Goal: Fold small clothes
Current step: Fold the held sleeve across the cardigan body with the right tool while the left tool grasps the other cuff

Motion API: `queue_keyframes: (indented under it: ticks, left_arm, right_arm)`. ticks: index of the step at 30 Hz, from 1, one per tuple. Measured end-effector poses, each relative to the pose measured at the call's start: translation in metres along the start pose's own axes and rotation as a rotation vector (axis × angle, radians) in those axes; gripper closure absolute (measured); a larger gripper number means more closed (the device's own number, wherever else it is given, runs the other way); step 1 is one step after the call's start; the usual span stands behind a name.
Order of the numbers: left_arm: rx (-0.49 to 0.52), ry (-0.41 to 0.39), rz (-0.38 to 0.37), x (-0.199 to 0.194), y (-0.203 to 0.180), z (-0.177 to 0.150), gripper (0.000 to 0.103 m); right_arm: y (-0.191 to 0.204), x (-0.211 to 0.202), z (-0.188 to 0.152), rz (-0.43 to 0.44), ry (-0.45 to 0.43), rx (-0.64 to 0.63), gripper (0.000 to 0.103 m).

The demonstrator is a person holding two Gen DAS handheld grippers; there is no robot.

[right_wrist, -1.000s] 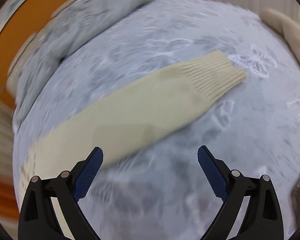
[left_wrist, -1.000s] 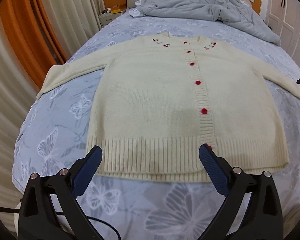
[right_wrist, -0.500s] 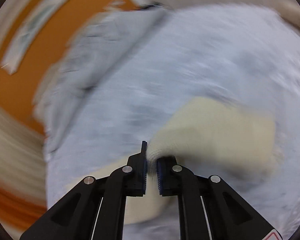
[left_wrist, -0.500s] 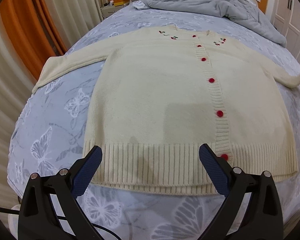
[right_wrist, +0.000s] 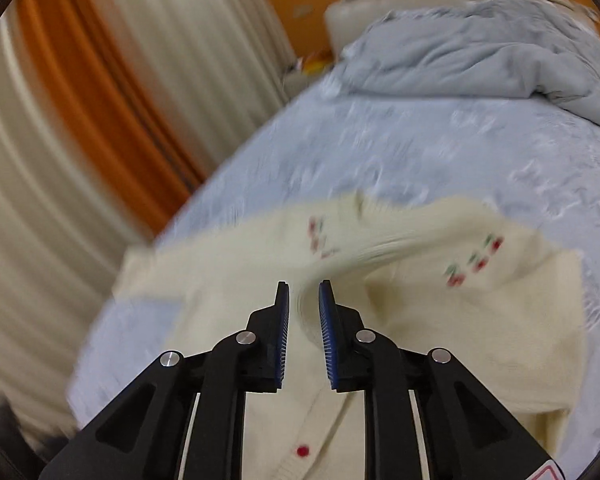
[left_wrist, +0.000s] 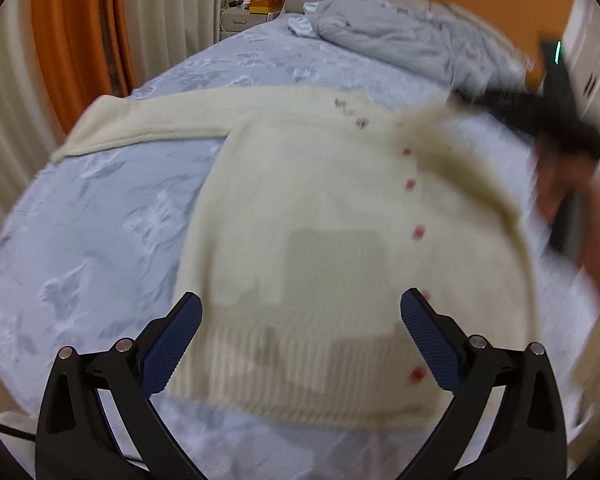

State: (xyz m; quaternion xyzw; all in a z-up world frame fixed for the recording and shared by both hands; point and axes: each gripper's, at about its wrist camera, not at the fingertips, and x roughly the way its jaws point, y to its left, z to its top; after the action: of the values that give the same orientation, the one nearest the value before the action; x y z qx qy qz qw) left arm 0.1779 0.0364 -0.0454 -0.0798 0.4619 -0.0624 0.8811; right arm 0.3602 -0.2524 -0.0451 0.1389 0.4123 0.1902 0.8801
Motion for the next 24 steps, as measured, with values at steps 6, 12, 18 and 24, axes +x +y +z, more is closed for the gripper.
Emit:
queue_keyframes:
  ticks: [6, 12, 18, 24]
  left_arm:
    - [-0.135, -0.003, -0.153, 0.053, 0.001, 0.078, 0.005]
    - [-0.17, 0.075, -0.23, 0.129, -0.064, 0.133, 0.005]
    - [0.012, 0.152, -0.114, 0.214, -0.151, 0.176, 0.012]
    - [-0.081, 0.161, -0.231, 0.232, -0.137, 0.194, 0.094]
  right_arm:
    - [-0.06, -0.043, -0.073, -0.064, -0.024, 0.198, 0.058]
    - [-0.129, -0.082, -0.124, -0.194, -0.015, 0.37, 0.057]
    - [-0.128, -0.081, -0.132, -0.196, -0.052, 0.386, 0.045]
    - [-0.145, -0.066, -0.141, -0.125, -0.04, 0.465, 0.044]
